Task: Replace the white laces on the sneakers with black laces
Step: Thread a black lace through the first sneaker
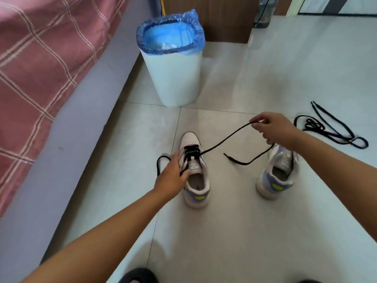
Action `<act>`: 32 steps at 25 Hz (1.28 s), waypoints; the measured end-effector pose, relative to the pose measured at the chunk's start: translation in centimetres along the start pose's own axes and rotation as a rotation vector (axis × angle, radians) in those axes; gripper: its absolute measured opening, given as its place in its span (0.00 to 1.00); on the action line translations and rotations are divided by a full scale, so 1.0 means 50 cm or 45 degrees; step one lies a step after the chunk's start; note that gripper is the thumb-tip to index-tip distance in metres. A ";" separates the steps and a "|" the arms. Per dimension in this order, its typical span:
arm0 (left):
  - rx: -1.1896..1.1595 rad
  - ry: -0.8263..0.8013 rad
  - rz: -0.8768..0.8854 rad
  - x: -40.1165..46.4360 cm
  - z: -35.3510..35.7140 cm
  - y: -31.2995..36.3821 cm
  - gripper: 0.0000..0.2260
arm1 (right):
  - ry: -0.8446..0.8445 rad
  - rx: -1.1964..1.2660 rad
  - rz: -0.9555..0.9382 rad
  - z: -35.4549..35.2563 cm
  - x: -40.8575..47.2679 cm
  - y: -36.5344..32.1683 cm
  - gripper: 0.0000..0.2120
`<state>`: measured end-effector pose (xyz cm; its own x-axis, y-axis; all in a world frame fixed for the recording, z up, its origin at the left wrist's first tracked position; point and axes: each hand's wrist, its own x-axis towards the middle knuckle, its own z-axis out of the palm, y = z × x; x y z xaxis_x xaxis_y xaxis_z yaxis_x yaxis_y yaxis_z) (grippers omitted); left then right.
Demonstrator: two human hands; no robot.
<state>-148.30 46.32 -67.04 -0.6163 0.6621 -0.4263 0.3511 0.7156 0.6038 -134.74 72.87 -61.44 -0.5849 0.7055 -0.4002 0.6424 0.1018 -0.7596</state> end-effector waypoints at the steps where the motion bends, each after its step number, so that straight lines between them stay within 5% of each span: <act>1: -0.003 -0.108 -0.051 0.001 -0.024 -0.003 0.20 | -0.010 -0.009 -0.008 -0.012 -0.003 0.006 0.04; 5: 0.082 -0.240 -0.128 0.006 -0.173 0.009 0.15 | -0.009 -0.298 -0.190 -0.043 -0.010 0.025 0.04; 9: 0.183 -0.125 -0.076 -0.016 -0.290 0.046 0.12 | -0.197 -1.200 -0.430 -0.065 -0.007 0.035 0.09; 12: 0.166 -0.098 -0.029 -0.023 -0.312 0.072 0.10 | -0.050 -1.602 -0.951 -0.059 -0.006 0.068 0.05; 14: 0.260 -0.119 -0.054 -0.021 -0.321 0.078 0.08 | 0.100 -1.537 -1.044 -0.066 -0.006 0.084 0.05; 17: 0.254 -0.213 -0.110 -0.027 -0.342 0.078 0.06 | 0.249 -1.181 -0.597 -0.091 -0.005 0.079 0.11; 21: -0.211 -0.398 0.016 -0.045 -0.329 0.106 0.06 | 0.198 -0.067 -0.040 -0.098 0.000 0.058 0.12; 24: -0.162 -0.278 0.141 -0.039 -0.321 0.126 0.06 | 0.226 0.470 0.197 -0.104 0.011 0.035 0.08; 26: 0.176 -0.067 0.101 -0.005 -0.321 0.102 0.06 | 0.230 0.558 0.236 -0.108 0.014 0.022 0.06; 29: 1.134 0.122 -0.173 0.042 -0.285 0.028 0.14 | 0.107 0.375 0.137 -0.097 0.008 0.008 0.04; 32: 0.961 -0.281 -0.154 0.046 -0.178 -0.023 0.24 | -0.021 0.175 0.080 -0.065 -0.004 -0.011 0.06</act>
<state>-156.39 45.03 -62.73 -0.5543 0.5428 -0.6309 0.7223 0.6904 -0.0406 -133.36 74.98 -59.29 -0.5543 0.6957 -0.4569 0.6050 -0.0402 -0.7952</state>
